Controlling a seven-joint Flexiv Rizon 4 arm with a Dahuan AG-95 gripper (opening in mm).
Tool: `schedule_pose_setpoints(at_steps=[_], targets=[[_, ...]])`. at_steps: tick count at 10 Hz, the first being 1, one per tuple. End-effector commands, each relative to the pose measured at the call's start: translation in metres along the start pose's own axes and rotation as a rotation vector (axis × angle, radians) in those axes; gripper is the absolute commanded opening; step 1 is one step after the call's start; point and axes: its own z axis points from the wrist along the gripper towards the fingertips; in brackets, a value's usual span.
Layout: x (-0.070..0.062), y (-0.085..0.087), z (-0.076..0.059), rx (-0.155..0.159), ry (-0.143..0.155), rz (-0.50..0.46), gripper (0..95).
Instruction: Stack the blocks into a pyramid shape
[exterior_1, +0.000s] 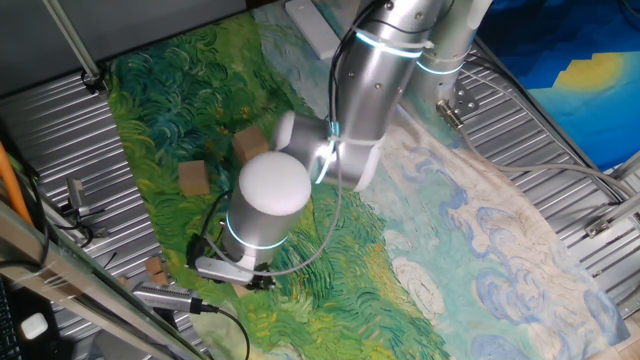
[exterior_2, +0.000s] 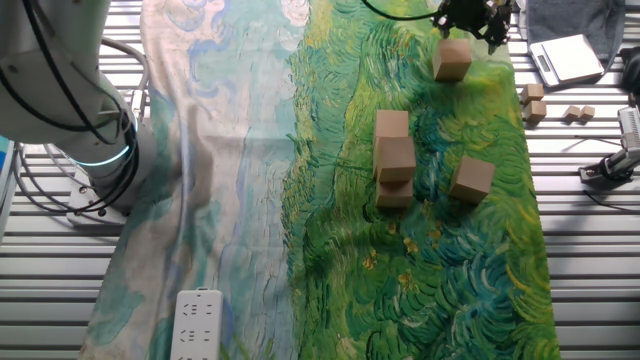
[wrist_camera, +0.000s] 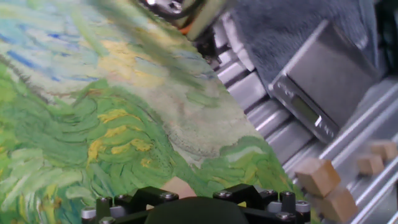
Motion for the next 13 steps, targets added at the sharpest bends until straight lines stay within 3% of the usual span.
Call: schedule_pose_setpoints(at_steps=[1,3,4,5,7,10,13], targets=[[-0.0028,0.0018,0.0008,-0.103,-0.038,-0.122,95.0],[-0.0037,0.0024,0.0009,-0.138,-0.041,-0.184,95.0],[-0.0038,0.0024,0.0006,-0.178,-0.038,-0.242,95.0],[-0.0042,0.0019,-0.0015,-0.260,-0.051,-0.299,95.0],[-0.0049,0.0008,-0.0069,-0.308,-0.034,-0.341,95.0],[-0.0051,0.0005,-0.0083,-0.316,-0.048,-0.544,95.0],[-0.0050,0.0006,-0.0083,-0.317,-0.063,-0.590,95.0]])
